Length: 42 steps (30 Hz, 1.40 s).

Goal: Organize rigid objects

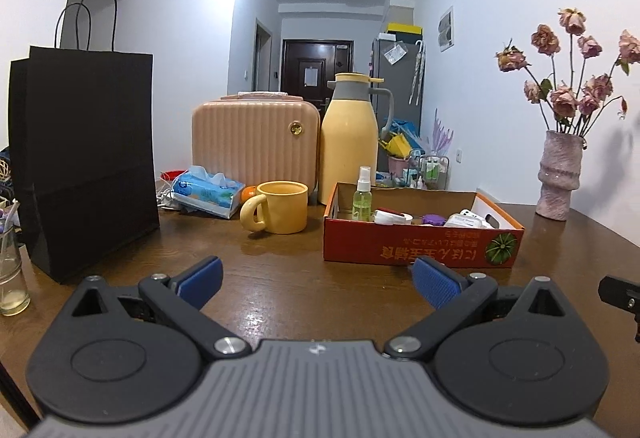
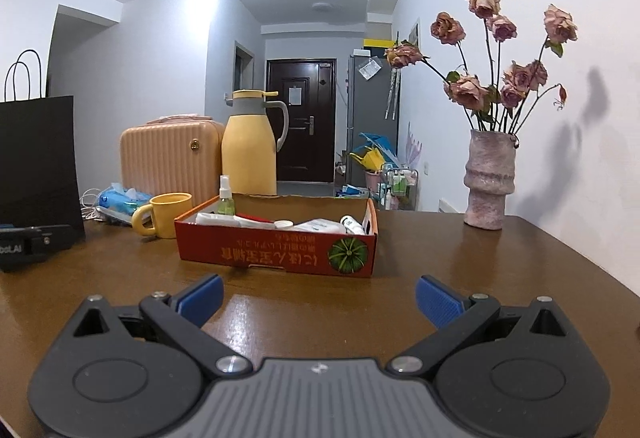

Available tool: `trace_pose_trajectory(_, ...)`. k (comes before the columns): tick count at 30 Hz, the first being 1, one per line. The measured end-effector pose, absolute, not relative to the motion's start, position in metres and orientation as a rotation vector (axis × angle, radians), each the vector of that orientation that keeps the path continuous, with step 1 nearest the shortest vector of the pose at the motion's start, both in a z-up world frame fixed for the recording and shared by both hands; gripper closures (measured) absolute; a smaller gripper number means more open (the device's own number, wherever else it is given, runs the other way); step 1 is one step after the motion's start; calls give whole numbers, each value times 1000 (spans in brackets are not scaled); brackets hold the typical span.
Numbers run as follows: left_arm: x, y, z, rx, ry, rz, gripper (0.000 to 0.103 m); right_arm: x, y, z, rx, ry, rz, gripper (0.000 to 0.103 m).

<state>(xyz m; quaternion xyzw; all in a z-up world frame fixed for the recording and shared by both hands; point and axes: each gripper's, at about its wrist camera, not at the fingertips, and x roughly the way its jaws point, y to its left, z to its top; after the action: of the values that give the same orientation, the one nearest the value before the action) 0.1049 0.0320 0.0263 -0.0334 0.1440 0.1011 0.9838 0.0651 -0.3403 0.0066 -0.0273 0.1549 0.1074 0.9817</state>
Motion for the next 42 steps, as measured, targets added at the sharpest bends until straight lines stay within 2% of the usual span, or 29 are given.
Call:
trace_pose_trajectory(15,75,21,23,-42,261,193,0,49,-347,6,-24,303,221,0)
trace_pose_trajectory(42,73,26,24,-59,261,193,0,45,-343,8,-29,301,228,0)
